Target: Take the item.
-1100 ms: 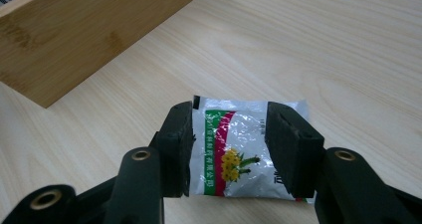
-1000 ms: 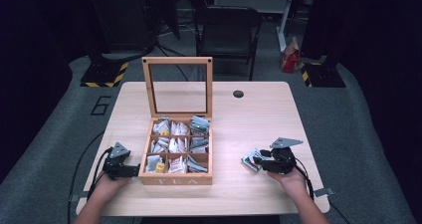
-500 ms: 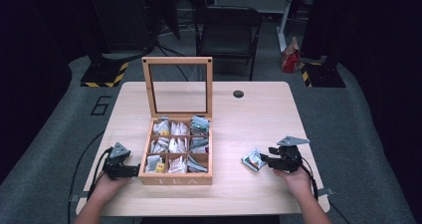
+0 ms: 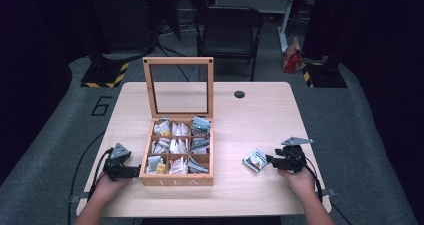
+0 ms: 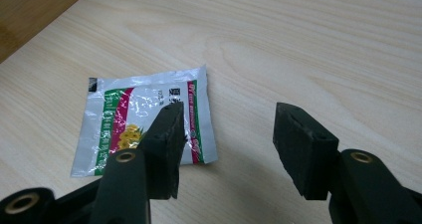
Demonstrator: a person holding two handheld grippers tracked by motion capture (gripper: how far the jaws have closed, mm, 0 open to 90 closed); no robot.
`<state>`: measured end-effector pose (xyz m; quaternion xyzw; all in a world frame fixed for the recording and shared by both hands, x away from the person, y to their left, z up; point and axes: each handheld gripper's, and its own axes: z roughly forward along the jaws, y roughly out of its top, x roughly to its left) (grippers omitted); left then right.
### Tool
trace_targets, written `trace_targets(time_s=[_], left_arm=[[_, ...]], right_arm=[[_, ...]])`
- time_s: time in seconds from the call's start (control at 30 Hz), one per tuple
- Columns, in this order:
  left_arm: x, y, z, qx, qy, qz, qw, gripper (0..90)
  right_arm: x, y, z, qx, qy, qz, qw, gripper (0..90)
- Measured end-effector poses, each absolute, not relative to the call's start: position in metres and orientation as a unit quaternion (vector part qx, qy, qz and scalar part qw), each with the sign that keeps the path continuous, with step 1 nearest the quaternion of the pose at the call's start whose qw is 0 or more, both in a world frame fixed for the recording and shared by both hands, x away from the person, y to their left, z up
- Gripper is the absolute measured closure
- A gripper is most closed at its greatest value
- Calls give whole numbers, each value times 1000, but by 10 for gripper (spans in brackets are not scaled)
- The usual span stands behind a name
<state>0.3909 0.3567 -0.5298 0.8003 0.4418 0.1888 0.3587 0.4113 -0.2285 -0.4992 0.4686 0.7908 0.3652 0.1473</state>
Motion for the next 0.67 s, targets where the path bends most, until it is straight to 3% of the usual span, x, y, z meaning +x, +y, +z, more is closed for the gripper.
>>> trace_targets(time_s=[0.67], left_arm=[[392, 357, -530, 799, 440, 195, 361, 157]], right_arm=[[414, -236, -504, 486, 785, 355, 149, 423]])
